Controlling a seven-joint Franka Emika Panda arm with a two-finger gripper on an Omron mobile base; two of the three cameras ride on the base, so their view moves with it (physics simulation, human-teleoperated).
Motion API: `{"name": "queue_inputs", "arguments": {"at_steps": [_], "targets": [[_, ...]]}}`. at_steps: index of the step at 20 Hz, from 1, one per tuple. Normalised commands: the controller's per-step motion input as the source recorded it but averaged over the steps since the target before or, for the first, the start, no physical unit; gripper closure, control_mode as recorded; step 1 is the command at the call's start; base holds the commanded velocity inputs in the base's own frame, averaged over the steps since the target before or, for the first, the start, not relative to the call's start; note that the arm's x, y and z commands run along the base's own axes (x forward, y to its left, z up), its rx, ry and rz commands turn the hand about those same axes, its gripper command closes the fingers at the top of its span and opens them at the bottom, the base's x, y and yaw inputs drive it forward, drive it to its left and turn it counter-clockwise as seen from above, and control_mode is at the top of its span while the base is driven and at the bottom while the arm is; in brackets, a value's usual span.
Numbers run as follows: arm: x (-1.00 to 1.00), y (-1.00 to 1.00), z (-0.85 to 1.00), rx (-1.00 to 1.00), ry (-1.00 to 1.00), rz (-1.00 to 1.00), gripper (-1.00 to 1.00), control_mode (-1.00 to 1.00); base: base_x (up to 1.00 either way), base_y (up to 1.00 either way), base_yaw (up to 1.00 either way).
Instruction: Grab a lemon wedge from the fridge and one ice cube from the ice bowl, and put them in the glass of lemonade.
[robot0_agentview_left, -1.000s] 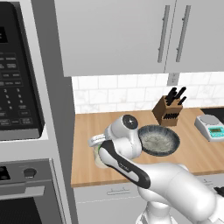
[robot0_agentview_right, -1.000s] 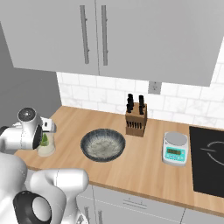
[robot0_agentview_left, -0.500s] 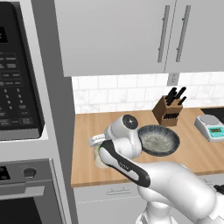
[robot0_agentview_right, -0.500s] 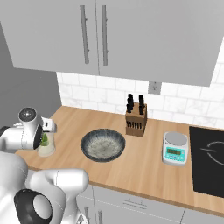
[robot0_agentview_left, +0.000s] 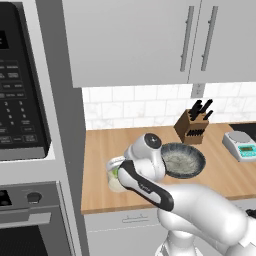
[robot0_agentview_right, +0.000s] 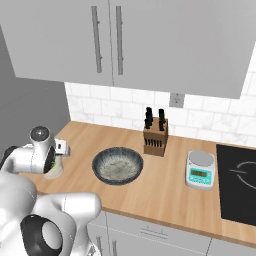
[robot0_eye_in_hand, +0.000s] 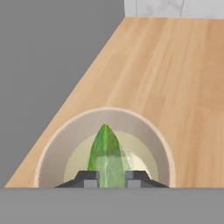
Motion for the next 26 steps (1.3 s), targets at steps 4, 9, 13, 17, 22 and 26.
{"name": "queue_inputs", "arguments": {"at_steps": [4,9,13,17,22,26], "targets": [[0.00,0.00,0.01,0.00,0.06,0.00,1.00,-1.00,0.00,0.00,0.00],[0.08,0.03,0.27,0.00,0.09,0.00,1.00,-1.00,0.00,0.00,0.00],[0.15,0.00,0.12,0.00,0.11,0.00,1.00,-1.00,0.00,0.00,0.00],[0.12,0.00,0.00,0.00,0.01,0.00,1.00,-1.00,0.00,0.00,0.00],[0.00,0.00,0.00,0.00,0.04,0.00,1.00,-1.00,0.00,0.00,0.00],[0.00,0.00,-0.21,0.00,0.06,0.00,1.00,-1.00,0.00,0.00,0.00]]}}
